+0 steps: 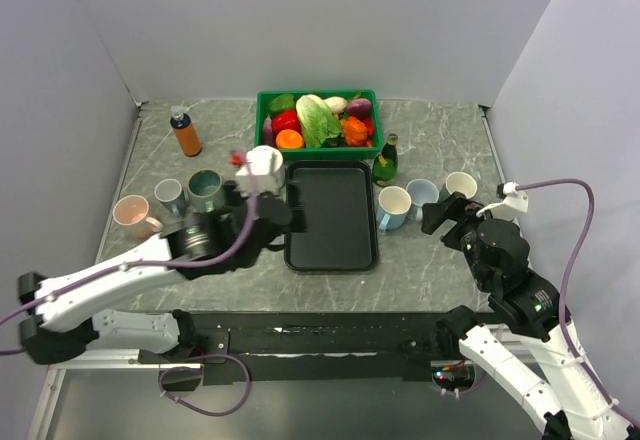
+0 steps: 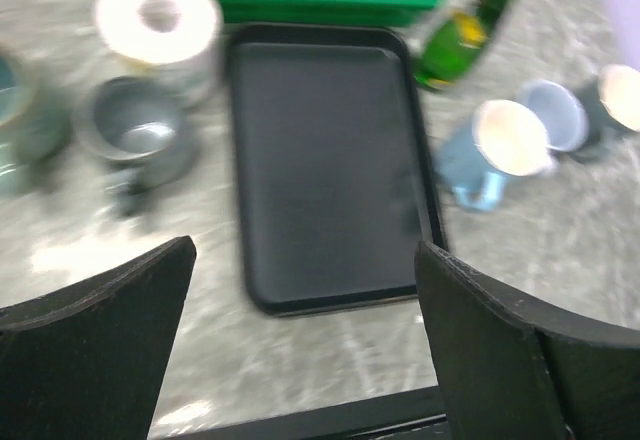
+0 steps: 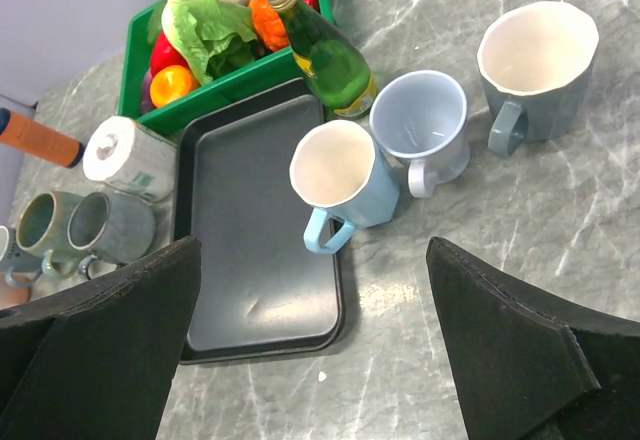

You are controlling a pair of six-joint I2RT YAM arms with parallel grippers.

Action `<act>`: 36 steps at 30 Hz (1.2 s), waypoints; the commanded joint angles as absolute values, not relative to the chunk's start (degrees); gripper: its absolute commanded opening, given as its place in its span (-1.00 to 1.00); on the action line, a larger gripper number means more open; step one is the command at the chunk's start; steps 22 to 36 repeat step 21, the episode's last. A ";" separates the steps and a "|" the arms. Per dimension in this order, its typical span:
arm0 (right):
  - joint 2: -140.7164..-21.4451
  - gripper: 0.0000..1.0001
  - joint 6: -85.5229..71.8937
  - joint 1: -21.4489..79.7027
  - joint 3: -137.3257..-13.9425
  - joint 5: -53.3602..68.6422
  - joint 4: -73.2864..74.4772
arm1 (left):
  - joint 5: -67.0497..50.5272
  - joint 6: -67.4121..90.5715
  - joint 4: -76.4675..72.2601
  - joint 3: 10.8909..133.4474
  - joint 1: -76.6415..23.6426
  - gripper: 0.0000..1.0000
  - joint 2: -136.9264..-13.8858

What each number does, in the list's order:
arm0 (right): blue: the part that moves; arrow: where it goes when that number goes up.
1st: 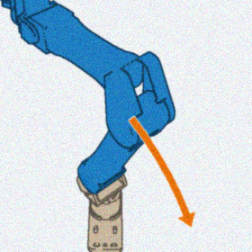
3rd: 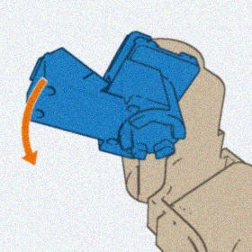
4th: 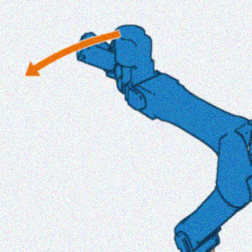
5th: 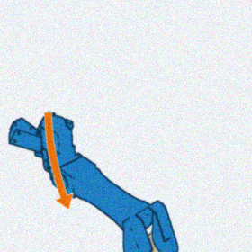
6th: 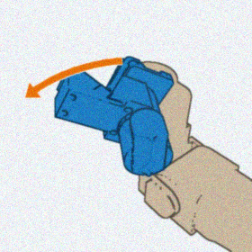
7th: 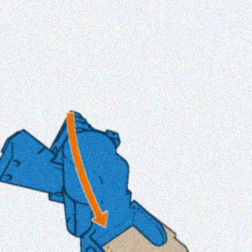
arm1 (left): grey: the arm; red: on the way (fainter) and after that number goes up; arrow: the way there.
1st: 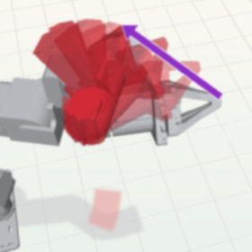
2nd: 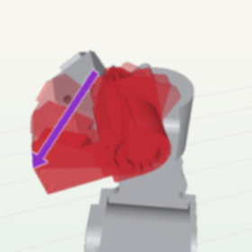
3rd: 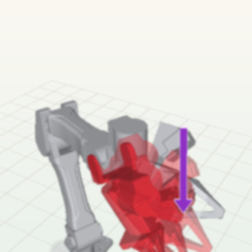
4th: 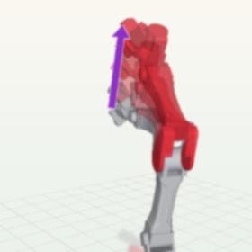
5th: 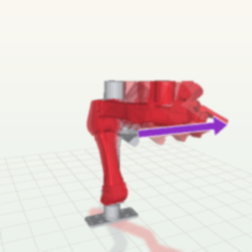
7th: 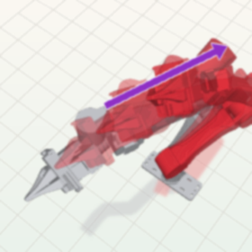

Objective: Turn the mug right side up

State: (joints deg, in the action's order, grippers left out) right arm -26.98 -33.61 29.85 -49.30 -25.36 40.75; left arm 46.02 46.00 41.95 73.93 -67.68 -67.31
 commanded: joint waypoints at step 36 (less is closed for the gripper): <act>-26.45 0.99 -29.79 29.62 -56.34 -31.82 39.55 | 51.15 45.53 52.56 74.26 -67.68 0.93 -41.39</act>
